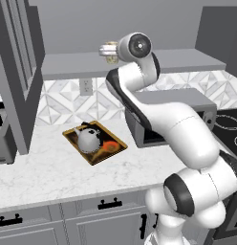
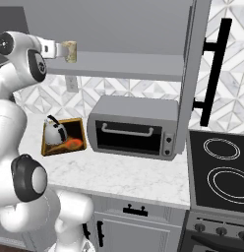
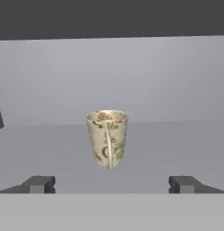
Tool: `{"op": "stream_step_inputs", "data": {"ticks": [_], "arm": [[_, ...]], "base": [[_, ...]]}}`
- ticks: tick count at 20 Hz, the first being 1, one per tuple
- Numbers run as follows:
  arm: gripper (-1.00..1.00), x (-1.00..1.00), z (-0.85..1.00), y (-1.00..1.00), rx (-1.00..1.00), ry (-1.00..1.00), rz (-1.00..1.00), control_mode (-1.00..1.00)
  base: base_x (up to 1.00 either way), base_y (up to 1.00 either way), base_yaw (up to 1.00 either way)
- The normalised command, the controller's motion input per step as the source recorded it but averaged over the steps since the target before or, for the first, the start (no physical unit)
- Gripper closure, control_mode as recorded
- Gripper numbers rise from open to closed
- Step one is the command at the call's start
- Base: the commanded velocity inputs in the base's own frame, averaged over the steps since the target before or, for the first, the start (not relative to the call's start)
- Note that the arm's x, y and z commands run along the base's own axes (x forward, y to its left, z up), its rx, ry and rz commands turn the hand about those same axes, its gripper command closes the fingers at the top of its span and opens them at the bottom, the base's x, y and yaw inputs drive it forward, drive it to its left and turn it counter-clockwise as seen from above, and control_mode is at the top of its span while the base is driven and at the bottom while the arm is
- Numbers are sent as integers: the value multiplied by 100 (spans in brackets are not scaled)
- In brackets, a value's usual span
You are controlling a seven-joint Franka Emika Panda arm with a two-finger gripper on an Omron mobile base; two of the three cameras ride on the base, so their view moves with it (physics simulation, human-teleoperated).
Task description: Pick the kettle from the counter and place it on the tray. Then pick the mug from the cabinet and place it on the tray. Then close the cabinet doors.
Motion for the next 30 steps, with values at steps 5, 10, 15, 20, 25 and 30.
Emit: {"op": "stream_step_inputs", "data": {"ticks": [5, 10, 15, 20, 25, 30], "arm": [[-100, 43, 0, 0, 0, 0, -1, -100], [-100, 32, 0, 0, 0, 0, 0, -100], [-100, 17, 0, 0, 0, 0, 0, -100], [-100, 24, -3, 0, 0, 0, 0, -100], [-100, 35, -15, 0, 0, 0, 0, -100], [-100, 24, -21, 0, 0, 0, 2, -100]], "base": [[0, 0, 0], [0, 0, 0], [0, 0, 0], [0, 0, 0], [0, 0, 0], [0, 0, 0]]}}
